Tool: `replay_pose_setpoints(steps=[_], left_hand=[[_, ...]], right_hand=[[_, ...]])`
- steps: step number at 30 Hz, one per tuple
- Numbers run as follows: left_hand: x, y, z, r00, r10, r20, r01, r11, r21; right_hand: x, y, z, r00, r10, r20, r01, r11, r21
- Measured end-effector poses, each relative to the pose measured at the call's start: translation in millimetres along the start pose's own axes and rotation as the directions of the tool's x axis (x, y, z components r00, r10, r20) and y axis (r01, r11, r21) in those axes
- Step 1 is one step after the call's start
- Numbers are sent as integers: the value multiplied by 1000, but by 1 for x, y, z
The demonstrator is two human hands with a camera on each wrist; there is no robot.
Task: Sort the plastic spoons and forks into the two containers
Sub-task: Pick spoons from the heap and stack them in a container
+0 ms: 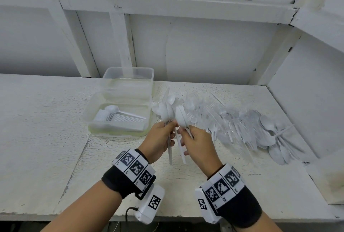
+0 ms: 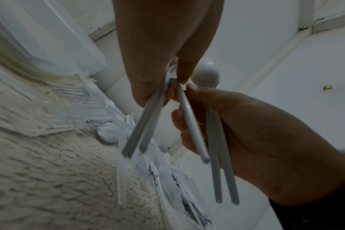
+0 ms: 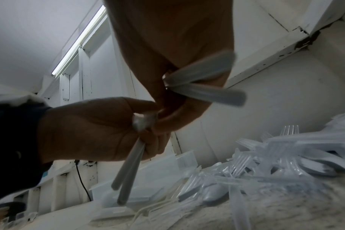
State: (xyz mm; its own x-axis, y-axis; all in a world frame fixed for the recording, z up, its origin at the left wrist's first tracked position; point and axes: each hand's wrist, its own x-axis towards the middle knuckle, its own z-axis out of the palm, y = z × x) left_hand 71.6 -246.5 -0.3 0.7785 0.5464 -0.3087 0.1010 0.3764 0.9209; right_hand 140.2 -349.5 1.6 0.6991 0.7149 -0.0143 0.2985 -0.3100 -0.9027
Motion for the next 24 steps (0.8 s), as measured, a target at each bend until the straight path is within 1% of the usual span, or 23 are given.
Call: replay_pose_setpoints(steps=[2,4,6,8,9,11,13,15,17,19,22,24], left_hand=[[2,2,-3,999,-9,-49,9,1000,-3],[3,3,-7,998,-17,-67,16,1000,-13],[4,4,-9,999,-28,-45,25,998,-66],[4,4,-9,999,-40,-15,38,993,-114],[4,3,-8,999,-44,-9,43,991,-126],[4,2,-7,999,-46,-1,46,990,-136],[5,-1,-5,999,-44,20,46,990,-132],[5,-3,-4,998,-50,44,55,991,-121],[6,-3,-2,997,-49,66,56,993,-105],[5,-3,-1,995,-39,88,48,994,-93],[4,-3,1,992,-9,125,19,997,-72],[2,-2,2,990,1,139,8,998,-63]], right_hand=[[1,3,-5,999,-16,-37,15,999,-34],[4,5,-12,996,-24,-85,21,999,-36],[7,7,-17,996,36,-82,-39,999,-35],[9,7,-19,991,128,-41,-129,991,-35],[9,6,-19,988,155,-29,-155,988,-20],[12,5,-18,985,165,-45,-164,986,34],[14,4,-15,988,130,-84,-133,991,-21],[15,6,-11,990,50,-130,-61,994,-87],[15,7,-6,982,-12,-190,-4,996,-87],[16,7,-3,970,-47,-239,26,995,-91],[16,3,2,958,-130,-255,88,982,-170],[15,3,8,947,-210,-242,163,967,-197]])
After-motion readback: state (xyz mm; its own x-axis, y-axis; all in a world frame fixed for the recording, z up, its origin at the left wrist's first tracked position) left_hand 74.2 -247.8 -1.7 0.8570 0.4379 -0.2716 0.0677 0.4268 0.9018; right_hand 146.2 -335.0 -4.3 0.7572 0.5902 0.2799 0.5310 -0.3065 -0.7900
